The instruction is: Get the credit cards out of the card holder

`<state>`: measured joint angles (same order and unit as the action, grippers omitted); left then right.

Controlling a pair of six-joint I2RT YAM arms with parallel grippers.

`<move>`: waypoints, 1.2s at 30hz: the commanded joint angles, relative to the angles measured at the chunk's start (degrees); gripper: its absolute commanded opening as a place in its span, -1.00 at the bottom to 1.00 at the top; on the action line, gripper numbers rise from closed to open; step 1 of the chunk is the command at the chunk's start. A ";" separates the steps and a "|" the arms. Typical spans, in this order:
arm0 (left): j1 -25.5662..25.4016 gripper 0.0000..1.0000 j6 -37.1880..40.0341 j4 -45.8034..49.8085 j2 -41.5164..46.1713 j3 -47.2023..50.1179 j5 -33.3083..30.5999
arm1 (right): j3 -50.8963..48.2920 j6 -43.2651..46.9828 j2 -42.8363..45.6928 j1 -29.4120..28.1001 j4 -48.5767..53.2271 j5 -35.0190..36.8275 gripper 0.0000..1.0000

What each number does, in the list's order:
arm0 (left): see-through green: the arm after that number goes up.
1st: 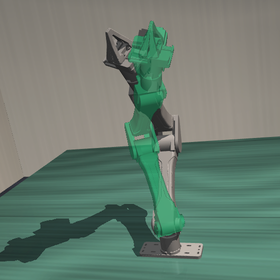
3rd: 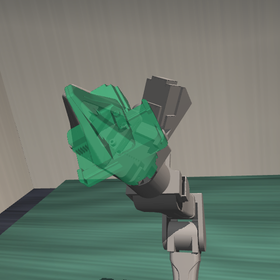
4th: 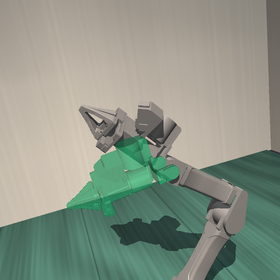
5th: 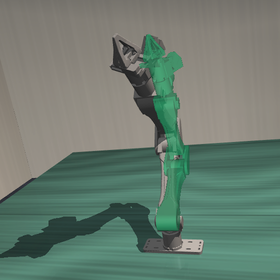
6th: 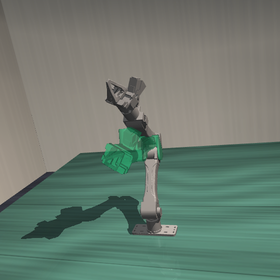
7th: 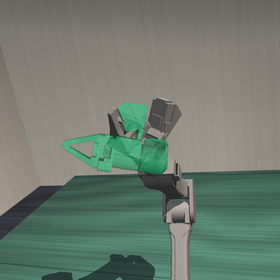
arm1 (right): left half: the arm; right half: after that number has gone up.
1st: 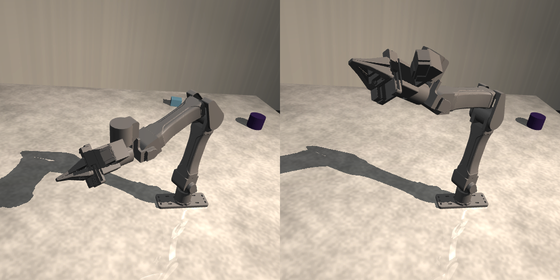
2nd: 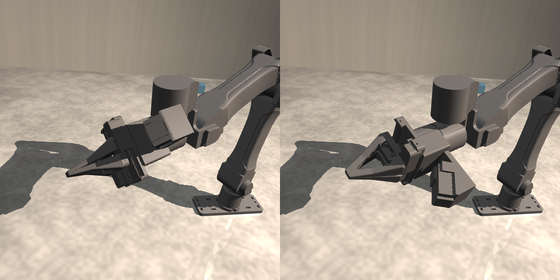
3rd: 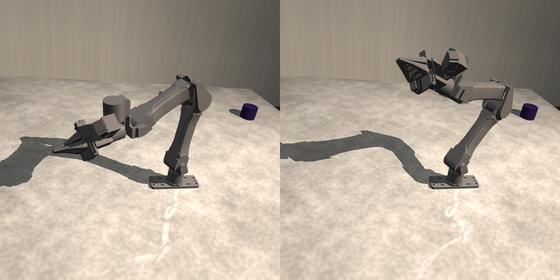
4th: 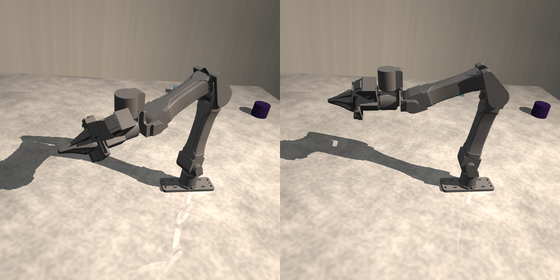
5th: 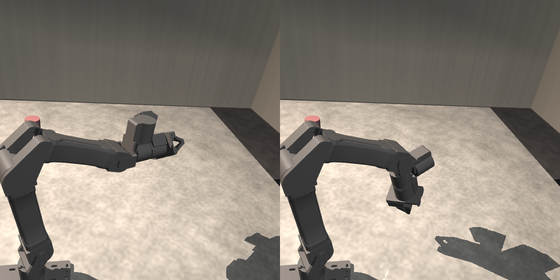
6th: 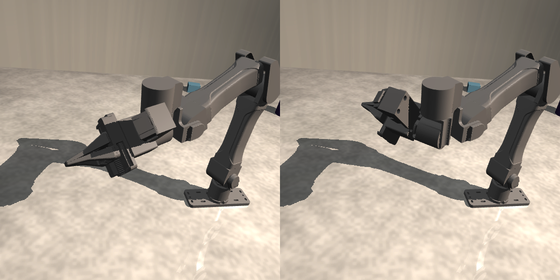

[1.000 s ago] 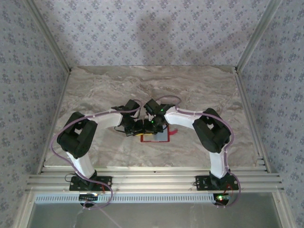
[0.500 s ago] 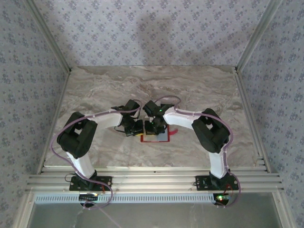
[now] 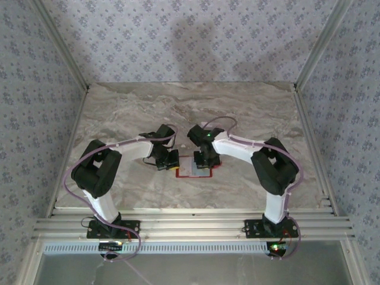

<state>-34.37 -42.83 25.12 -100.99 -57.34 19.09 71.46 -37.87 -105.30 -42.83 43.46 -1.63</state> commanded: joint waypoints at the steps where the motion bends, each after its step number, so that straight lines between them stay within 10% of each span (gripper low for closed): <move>1: 0.42 -0.87 1.23 5.49 -1.22 -0.22 -1.80 | -2.05 0.88 3.13 1.72 5.61 4.61 -0.56; 7: 0.38 -0.87 1.57 6.07 -1.32 -0.84 -1.65 | -2.12 0.96 6.55 2.96 7.25 5.56 -0.51; 15: 0.28 -0.87 1.72 6.73 -1.25 -1.45 -1.53 | -2.63 0.84 9.92 2.19 -5.42 -10.94 -0.50; 36: -0.08 -0.89 1.31 5.38 -1.40 -0.75 -0.84 | 3.41 -1.14 -3.36 -3.03 -11.36 -16.14 -0.71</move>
<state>-34.39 -41.85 30.24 -101.41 -59.20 18.35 72.31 -37.56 -106.56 -45.28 33.58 -16.36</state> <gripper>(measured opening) 0.063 0.149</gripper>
